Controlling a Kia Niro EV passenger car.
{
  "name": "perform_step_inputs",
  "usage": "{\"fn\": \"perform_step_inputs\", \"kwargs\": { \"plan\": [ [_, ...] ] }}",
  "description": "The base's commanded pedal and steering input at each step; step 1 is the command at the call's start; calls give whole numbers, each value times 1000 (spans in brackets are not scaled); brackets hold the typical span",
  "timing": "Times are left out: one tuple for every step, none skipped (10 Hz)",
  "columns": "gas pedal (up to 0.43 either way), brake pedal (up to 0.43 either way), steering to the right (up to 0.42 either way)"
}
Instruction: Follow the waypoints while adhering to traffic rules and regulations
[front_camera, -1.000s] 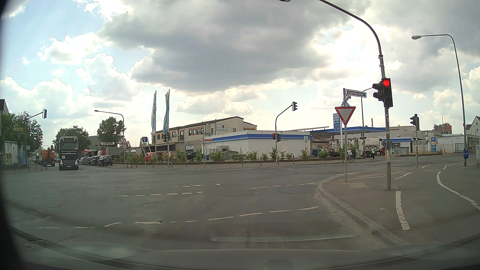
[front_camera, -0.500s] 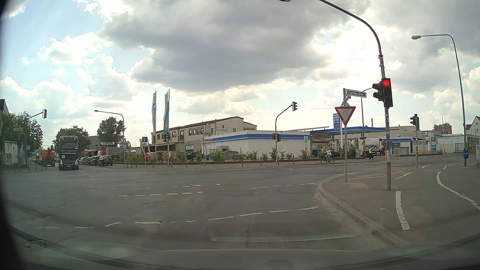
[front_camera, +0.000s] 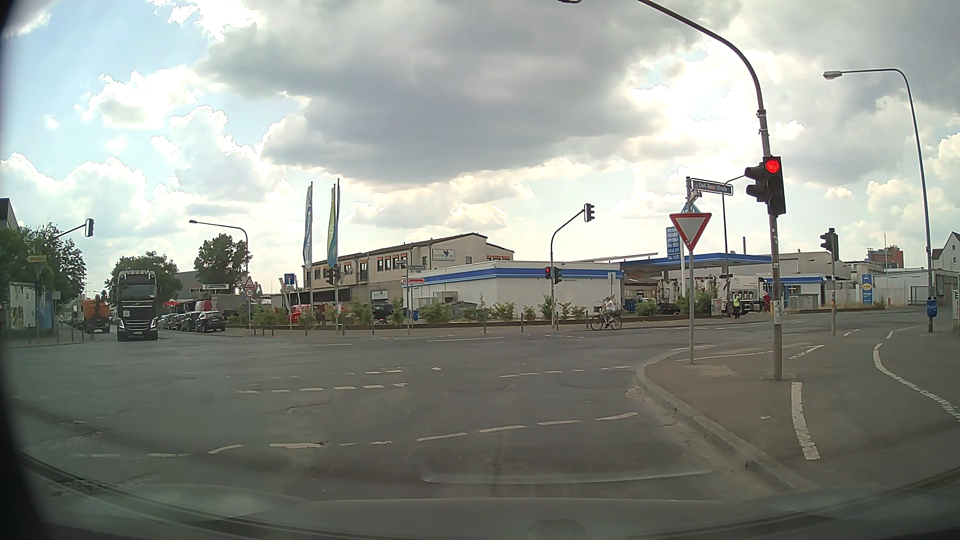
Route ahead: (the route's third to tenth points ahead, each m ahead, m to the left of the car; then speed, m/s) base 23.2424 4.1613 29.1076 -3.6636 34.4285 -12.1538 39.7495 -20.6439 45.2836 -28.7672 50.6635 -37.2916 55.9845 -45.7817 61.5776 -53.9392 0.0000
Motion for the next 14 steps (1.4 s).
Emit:
{"fn": "perform_step_inputs", "kwargs": {
  "plan": [
    [0,323,-13],
    [0,323,-13],
    [0,323,-13],
    [0,323,-13],
    [0,323,-13],
    [0,323,-13],
    [0,323,-13],
    [0,323,-13],
    [0,323,-13],
    [0,317,-13],
    [0,323,-13],
    [0,323,-13],
    [0,323,-13],
    [0,323,-13]
  ]
}}
